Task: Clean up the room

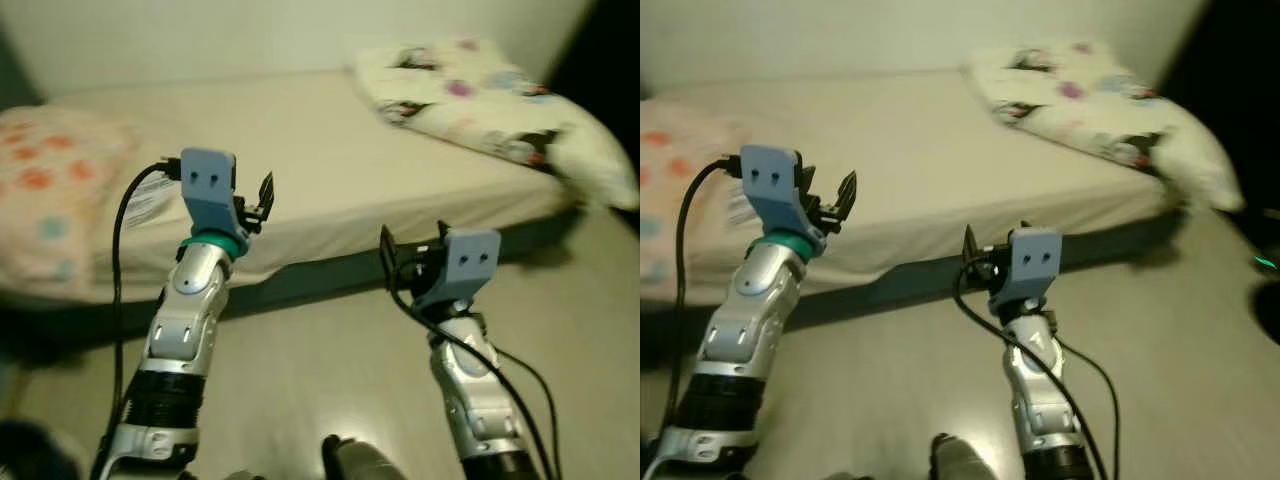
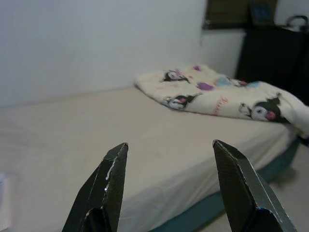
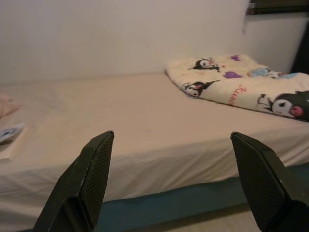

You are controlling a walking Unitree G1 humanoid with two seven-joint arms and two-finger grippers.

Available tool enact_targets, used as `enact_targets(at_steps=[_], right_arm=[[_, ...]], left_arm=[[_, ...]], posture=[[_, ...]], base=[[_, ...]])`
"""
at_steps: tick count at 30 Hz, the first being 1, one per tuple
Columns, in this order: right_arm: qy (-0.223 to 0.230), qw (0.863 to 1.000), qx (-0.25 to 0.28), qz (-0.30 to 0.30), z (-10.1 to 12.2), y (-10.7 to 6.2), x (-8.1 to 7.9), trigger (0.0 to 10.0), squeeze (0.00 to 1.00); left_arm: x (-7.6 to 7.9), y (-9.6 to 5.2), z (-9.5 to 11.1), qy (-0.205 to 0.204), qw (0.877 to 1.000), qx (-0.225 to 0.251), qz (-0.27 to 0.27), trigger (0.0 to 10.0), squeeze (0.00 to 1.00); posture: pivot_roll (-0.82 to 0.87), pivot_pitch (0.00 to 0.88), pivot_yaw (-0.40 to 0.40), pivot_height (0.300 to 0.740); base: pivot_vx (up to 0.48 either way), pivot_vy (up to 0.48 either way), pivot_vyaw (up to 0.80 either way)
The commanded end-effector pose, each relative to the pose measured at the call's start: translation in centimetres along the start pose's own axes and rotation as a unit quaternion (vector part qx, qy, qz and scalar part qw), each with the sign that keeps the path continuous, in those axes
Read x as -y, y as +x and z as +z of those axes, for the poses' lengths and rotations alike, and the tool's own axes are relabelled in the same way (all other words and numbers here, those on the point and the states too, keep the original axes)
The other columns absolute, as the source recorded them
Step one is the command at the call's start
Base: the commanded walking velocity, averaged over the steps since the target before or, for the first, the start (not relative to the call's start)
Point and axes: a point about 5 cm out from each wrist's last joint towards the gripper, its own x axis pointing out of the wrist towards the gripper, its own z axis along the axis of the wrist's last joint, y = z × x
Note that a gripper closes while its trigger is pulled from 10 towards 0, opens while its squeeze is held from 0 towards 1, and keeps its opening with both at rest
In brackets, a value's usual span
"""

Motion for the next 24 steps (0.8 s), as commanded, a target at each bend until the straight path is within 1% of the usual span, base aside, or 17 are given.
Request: enact_targets(at_steps=[1,6,8,9,11,12,14,15,16,17,19,21,23,24], right_arm=[[0.004,1.000,-0.003,0.000,-0.1,0.0,-0.1,10.0,0.00],[0.002,1.000,0.003,0.002,0.2,0.4,0.1,10.0,0.00],[-0.007,1.000,0.007,0.001,0.2,0.8,0.4,10.0,0.00],[-0.007,1.000,0.007,0.001,0.2,0.8,0.4,10.0,0.00],[-0.020,1.000,0.010,0.000,0.2,1.1,0.8,10.0,0.00],[-0.037,0.999,0.019,0.004,0.5,1.4,1.0,10.0,0.00],[-0.059,0.997,0.040,0.005,1.5,2.1,1.5,10.0,0.00],[-0.059,0.997,0.040,0.005,1.5,2.1,1.5,10.0,0.00],[-0.071,0.996,0.062,0.006,2.7,2.8,1.7,10.0,0.00],[-0.075,0.995,0.072,0.008,3.3,3.1,1.7,10.0,0.00],[-0.078,0.994,0.079,0.008,3.7,3.3,1.7,10.0,0.00],[-0.077,0.994,0.083,0.008,4.1,3.5,1.8,10.0,0.00],[-0.075,0.994,0.076,0.010,3.6,3.4,1.8,10.0,0.00],[-0.068,0.995,0.066,0.009,3.0,3.2,1.8,10.0,0.00]], left_arm=[[-0.3,-0.2,-0.5,0.006,1.000,-0.010,0.004,10.0,0.00],[-0.5,-0.4,-0.9,0.011,1.000,-0.017,0.005,10.0,0.00],[-1.1,-0.8,-2.0,0.024,0.999,-0.029,0.015,10.0,0.00],[-1.1,-0.8,-2.0,0.024,0.999,-0.029,0.015,10.0,0.00],[-1.5,-1.1,-2.9,0.034,0.998,-0.039,0.022,10.0,0.00],[-1.8,-1.4,-3.2,0.054,0.997,-0.039,0.025,10.0,0.00],[-2.3,-1.7,-3.5,0.073,0.996,-0.039,0.030,10.0,0.00],[-2.3,-1.7,-3.5,0.073,0.996,-0.039,0.030,10.0,0.00],[-2.6,-1.8,-3.4,0.078,0.996,-0.038,0.032,10.0,0.00],[-2.6,-1.8,-3.3,0.080,0.996,-0.036,0.032,10.0,0.00],[-2.7,-1.8,-3.2,0.082,0.996,-0.035,0.032,10.0,0.00],[-2.8,-1.7,-2.9,0.087,0.995,-0.029,0.032,10.0,0.00],[-2.8,-1.7,-2.8,0.088,0.995,-0.026,0.031,10.0,0.00],[-2.7,-1.8,-2.9,0.089,0.995,-0.026,0.030,10.0,0.00]], posture=[[-0.15,0.044,0.044,0.740],[-0.14,0.045,0.047,0.740],[-0.14,0.045,0.053,0.740],[-0.14,0.045,0.053,0.740],[-0.14,0.045,0.053,0.740],[-0.13,0.047,0.056,0.740],[-0.13,0.046,0.054,0.740],[-0.13,0.046,0.054,0.740],[-0.12,0.046,0.051,0.740],[-0.12,0.046,0.051,0.740],[-0.12,0.046,0.051,0.740],[-0.11,0.046,0.048,0.740],[-0.11,0.047,0.046,0.740],[-0.10,0.047,0.045,0.740]], base=[[0.000,0.000,-0.80],[0.000,0.000,-0.80],[0.000,0.000,-0.80],[0.000,0.000,-0.80],[0.000,0.000,-0.80],[0.000,0.000,-0.80],[0.000,0.000,-0.80],[0.000,0.000,-0.80],[0.000,0.000,-0.80],[0.000,0.000,-0.80],[0.000,0.000,-0.80],[0.000,0.000,0.00],[0.000,0.000,0.00],[0.000,0.000,0.00]])
